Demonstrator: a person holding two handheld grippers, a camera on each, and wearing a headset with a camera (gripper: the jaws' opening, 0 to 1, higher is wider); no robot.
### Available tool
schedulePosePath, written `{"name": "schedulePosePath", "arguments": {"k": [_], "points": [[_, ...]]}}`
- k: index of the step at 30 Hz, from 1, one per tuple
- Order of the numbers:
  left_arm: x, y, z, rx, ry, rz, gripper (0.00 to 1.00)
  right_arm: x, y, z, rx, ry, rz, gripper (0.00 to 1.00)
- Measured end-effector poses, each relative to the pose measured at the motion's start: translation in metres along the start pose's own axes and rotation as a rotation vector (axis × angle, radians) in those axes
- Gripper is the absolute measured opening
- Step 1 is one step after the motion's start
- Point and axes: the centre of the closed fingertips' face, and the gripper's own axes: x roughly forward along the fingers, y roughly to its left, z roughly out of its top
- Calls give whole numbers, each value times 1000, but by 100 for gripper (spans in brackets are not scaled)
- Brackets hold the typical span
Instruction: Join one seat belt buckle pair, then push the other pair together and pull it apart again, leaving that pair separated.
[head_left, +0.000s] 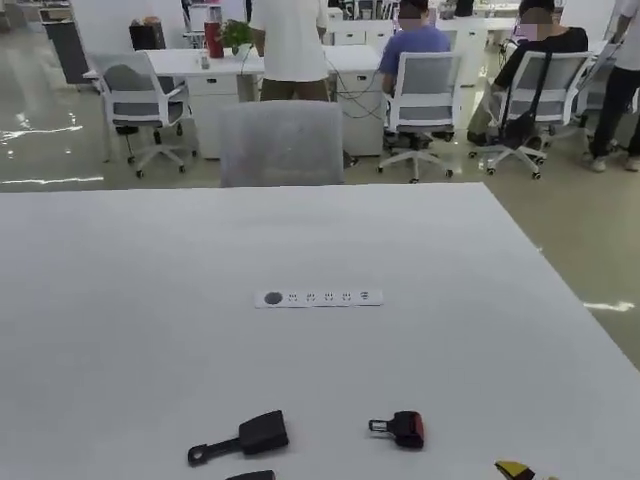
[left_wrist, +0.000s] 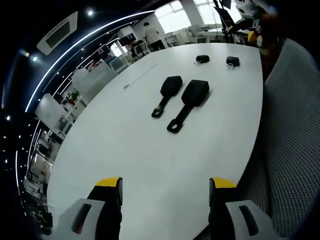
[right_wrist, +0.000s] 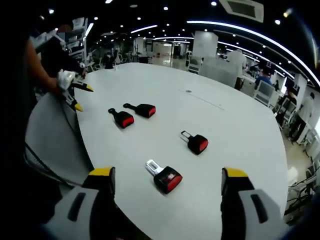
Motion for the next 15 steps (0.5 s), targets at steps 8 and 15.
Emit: {"name": "schedulePosePath", "arguments": {"k": [8,15], "points": [[-2,5,4,-58,-28,15,71,-13,-5,-8,15,-4,-36,89],[-3,11,2,-77,-26,51,71,-16,-9,-19,30,13,-44,89]]}}
